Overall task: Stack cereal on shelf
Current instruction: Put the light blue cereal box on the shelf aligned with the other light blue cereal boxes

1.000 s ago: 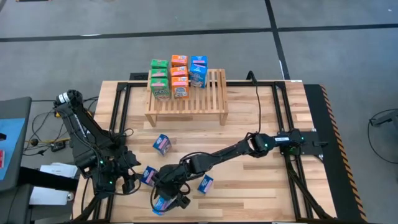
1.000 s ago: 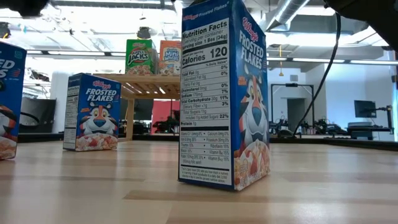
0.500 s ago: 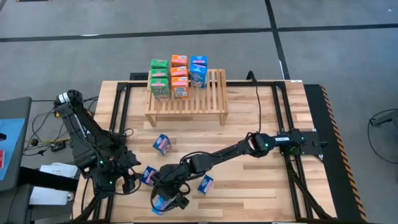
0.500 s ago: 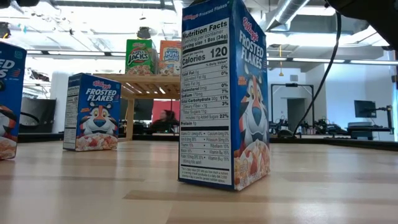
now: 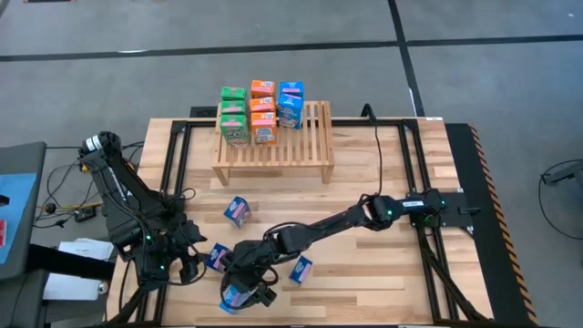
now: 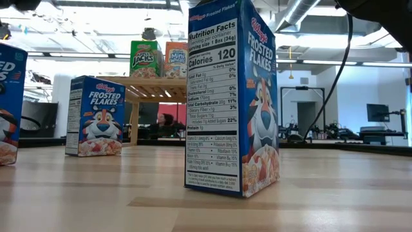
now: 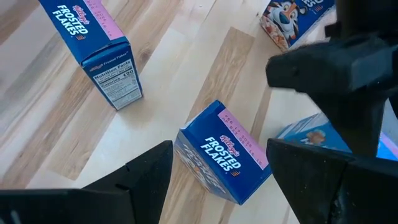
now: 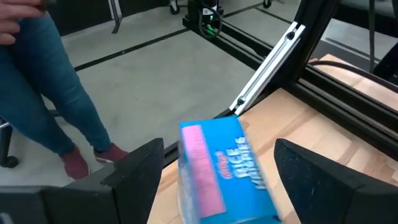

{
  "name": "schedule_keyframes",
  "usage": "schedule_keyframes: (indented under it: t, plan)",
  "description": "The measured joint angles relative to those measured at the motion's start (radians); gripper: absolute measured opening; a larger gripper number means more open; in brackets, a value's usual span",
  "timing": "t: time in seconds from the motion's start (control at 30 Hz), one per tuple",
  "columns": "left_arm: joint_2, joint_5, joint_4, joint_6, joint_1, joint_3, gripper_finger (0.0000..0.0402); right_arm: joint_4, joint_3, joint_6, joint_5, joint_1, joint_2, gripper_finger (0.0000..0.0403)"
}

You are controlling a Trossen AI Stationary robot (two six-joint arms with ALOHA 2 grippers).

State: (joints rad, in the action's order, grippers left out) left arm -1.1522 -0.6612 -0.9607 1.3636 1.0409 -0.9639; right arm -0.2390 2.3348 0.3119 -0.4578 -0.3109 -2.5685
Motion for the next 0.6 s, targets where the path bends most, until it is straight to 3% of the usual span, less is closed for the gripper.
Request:
schedule_keyframes:
  t: [0.6]
  plan:
    - [0.0,-0.001,-0.018,0.008,0.0,0.0,0.025,0.035,-0.001,-0.067,-0.038,0.014,-0.044,0.0321]
